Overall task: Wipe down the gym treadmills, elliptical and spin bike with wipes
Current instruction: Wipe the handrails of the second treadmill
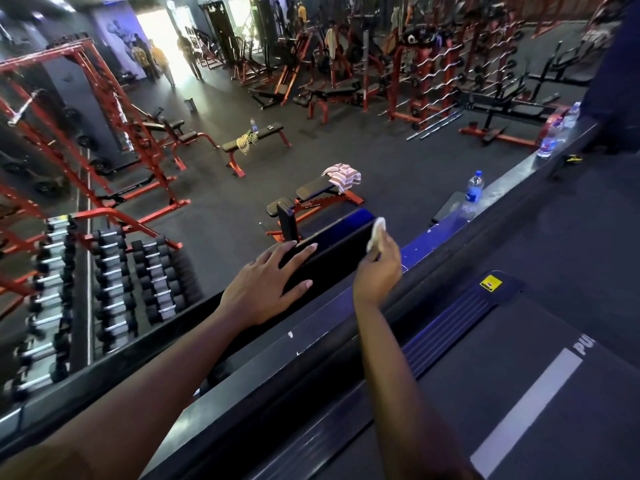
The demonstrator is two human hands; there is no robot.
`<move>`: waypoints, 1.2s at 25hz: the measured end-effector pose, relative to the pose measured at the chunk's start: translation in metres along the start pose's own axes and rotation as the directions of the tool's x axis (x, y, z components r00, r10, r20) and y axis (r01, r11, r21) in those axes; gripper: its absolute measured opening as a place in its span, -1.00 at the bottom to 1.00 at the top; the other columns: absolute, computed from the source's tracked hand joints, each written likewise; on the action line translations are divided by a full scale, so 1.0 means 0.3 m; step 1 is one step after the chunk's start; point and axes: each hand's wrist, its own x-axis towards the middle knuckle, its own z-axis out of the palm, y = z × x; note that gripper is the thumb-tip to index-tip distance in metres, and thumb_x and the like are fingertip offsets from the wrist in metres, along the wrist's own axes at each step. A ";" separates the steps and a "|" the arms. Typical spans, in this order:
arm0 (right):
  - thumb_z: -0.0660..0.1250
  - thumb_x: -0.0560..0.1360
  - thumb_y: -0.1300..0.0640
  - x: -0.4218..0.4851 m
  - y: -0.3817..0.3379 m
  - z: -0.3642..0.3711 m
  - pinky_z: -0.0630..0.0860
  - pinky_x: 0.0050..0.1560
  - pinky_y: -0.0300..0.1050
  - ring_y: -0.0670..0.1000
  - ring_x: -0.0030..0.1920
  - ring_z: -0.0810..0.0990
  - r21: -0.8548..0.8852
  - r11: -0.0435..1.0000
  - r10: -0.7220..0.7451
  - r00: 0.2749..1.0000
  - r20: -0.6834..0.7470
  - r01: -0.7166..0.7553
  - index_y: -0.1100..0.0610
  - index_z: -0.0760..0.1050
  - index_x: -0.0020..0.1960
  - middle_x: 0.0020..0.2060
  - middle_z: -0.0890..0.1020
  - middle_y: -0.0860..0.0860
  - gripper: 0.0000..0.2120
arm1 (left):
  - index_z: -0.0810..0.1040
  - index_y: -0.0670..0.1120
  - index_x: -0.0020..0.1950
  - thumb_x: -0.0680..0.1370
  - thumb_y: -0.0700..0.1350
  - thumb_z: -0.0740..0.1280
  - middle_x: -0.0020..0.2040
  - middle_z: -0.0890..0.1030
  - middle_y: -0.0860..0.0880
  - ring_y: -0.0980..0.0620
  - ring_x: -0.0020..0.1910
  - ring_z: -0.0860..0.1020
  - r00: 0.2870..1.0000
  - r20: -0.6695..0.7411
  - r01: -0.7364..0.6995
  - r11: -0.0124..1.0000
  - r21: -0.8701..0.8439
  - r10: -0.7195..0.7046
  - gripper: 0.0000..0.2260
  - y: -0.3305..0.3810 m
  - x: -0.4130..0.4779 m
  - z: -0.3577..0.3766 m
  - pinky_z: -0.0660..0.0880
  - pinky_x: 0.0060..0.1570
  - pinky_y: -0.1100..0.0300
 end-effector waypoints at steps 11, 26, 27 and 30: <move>0.21 0.51 0.41 -0.311 0.017 -0.043 0.33 0.11 -0.54 -0.31 0.09 0.43 -0.052 0.961 -0.242 0.918 0.313 0.272 0.17 0.50 0.22 0.06 0.51 -0.07 -0.66 | -0.09 0.23 0.52 0.44 0.40 -0.22 0.52 0.15 -0.01 -0.04 0.46 0.22 1.000 0.021 0.000 0.999 -0.042 0.001 -0.34 -0.001 -0.003 -0.008 0.35 0.27 0.00; 0.15 0.53 0.32 -0.328 -0.035 -0.070 0.28 0.19 -0.44 -0.24 0.19 0.30 -0.014 0.996 -0.066 0.807 0.586 0.092 -0.05 0.34 0.30 0.22 0.37 -0.16 -0.58 | -0.02 0.23 0.52 0.48 0.43 -0.23 0.52 0.16 0.03 0.00 0.45 0.27 1.000 -0.024 -0.020 0.979 -0.204 0.015 -0.36 -0.066 -0.070 -0.017 0.32 0.35 0.00; 0.16 0.52 0.35 -0.365 -0.032 -0.078 0.27 0.18 -0.50 -0.25 0.18 0.31 0.016 0.993 -0.103 0.795 0.598 0.116 -0.06 0.35 0.27 0.19 0.37 -0.18 -0.57 | -0.01 0.22 0.52 0.49 0.41 -0.23 0.52 0.16 0.03 0.00 0.44 0.28 0.999 -0.030 -0.024 0.983 -0.184 0.019 -0.37 -0.084 -0.097 -0.020 0.34 0.33 0.00; 0.22 0.47 0.45 -0.304 0.006 -0.086 0.39 0.13 -0.41 -0.04 0.12 0.49 0.008 0.992 -0.117 0.923 0.367 0.123 0.18 0.50 0.22 0.09 0.53 -0.01 -0.62 | -0.01 0.19 0.53 0.53 0.37 -0.22 0.52 0.17 0.02 -0.02 0.41 0.33 1.000 -0.016 -0.027 0.995 -0.100 0.025 -0.40 -0.120 -0.172 -0.030 0.40 0.27 0.00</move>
